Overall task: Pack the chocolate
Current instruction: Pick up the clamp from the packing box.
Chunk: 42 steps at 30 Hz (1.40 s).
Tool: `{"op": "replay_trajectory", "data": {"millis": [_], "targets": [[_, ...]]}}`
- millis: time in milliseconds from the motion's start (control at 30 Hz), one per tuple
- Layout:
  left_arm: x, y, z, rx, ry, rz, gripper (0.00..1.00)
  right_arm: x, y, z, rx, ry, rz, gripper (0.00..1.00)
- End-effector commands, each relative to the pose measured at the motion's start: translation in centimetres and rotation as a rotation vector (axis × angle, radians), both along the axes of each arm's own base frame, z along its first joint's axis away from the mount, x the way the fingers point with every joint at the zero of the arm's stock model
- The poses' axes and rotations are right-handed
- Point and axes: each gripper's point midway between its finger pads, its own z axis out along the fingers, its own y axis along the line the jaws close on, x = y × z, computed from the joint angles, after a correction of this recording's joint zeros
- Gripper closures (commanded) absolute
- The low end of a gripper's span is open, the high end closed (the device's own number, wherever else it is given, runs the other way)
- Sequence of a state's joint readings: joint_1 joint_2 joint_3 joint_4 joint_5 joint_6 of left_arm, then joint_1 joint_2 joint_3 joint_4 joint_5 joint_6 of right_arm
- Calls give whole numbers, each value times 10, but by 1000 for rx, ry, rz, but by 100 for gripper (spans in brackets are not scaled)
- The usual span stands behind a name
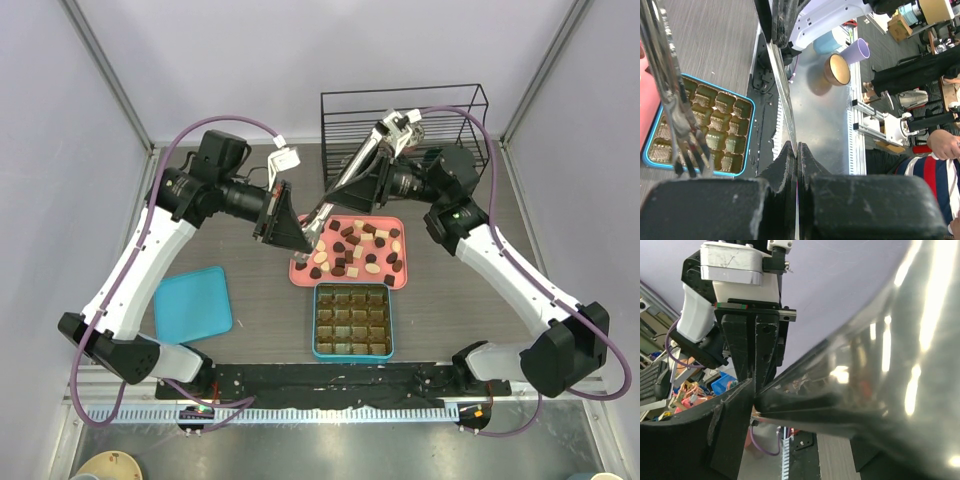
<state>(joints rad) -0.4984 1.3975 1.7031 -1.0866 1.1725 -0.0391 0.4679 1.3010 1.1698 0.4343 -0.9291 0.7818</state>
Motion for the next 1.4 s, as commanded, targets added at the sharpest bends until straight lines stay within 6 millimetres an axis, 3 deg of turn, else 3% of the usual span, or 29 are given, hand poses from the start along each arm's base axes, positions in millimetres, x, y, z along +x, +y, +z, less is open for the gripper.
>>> {"op": "replay_trajectory", "data": {"millis": [0,433,600,667,700,900,1100,1367], "targets": [[-9,2,10,-36,-58,-26,100,0,-2,13,2,-62,-35,30],[-21,9,-3,4,-94,-88,100,-6,-9,20,17,-103,-75,56],[-42,15,-14,69,-81,-169,98,-12,-14,23,14,-117,-92,65],[-48,16,-17,88,-84,-191,93,-11,-16,24,12,-128,-112,68],[-46,17,-20,114,-93,-181,81,-13,-19,25,9,-130,-122,71],[-43,25,-27,178,-154,-145,36,-11,-26,26,-33,-159,-188,76],[-26,42,-31,287,-316,-49,21,-6,-36,28,-92,-181,-270,81],[5,64,-35,410,-496,120,10,1,-48,30,-143,-219,-362,86]]}}
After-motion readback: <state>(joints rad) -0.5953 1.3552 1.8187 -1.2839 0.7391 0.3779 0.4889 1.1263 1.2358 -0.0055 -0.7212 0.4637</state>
